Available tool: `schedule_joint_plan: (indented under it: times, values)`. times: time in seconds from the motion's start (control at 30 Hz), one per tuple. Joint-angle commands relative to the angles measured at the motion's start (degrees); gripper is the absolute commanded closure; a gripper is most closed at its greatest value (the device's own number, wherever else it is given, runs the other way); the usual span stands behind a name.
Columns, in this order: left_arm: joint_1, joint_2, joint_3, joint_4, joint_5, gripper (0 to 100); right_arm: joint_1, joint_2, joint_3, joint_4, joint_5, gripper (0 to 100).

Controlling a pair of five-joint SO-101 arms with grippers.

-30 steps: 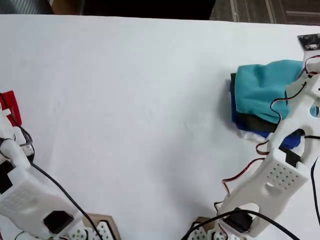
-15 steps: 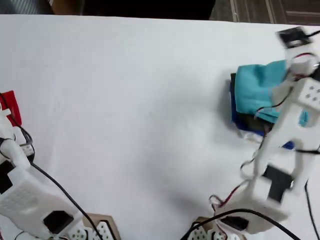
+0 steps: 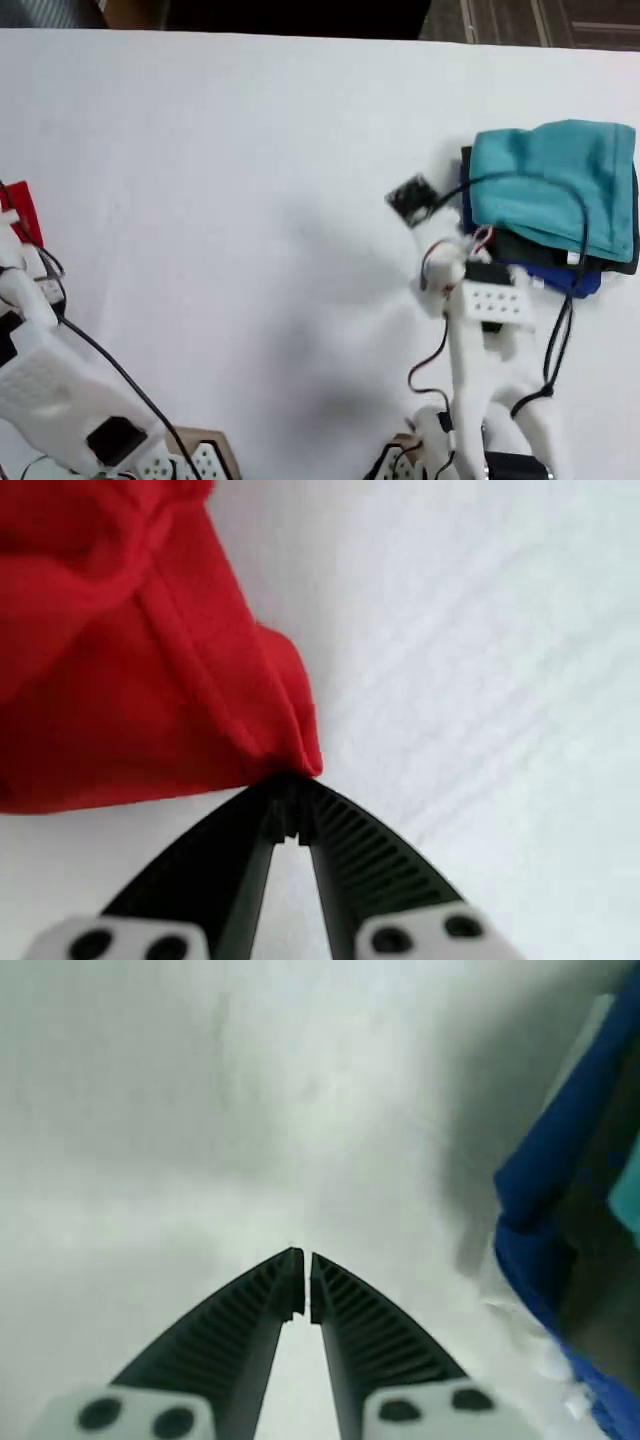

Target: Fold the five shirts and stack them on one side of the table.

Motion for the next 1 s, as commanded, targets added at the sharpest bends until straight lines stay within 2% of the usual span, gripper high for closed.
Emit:
schedule_joint_plan:
  times: [0.0,0.1,0.2,0.37,0.47,0.67,0.87,0.97]
  values:
    - [0.6,-1.0,-17.1,12.3,-1.3,97,-1.4,-1.6,7.5,-9.3,-3.9,97.8]
    - [-1.5,-0.5,-31.1,16.8,-2.2,97,-3.0,-0.8,10.6,-12.9,-7.4,97.5]
    - [-4.7,-0.3,-39.3,15.1,-9.3,97,-3.6,-0.8,10.6,-13.3,-8.0,97.4]
    - [-9.6,4.0,-39.9,10.8,-20.4,97,-3.7,-0.8,10.9,-13.4,-8.1,97.4]
    - [-12.1,9.7,-40.1,10.4,-23.6,90,-3.7,-0.8,10.9,-13.5,-7.7,97.4]
    - [-16.4,15.4,-40.2,9.1,-25.4,77,-3.7,-0.8,11.0,-13.5,-7.6,97.4]
    - [-18.5,15.4,-40.3,5.2,-25.8,76,-3.7,-0.8,11.0,-13.5,-7.6,97.4]
    - [-20.2,15.8,-40.2,2.2,-29.7,76,-3.7,-0.8,11.0,-13.5,-7.6,97.4]
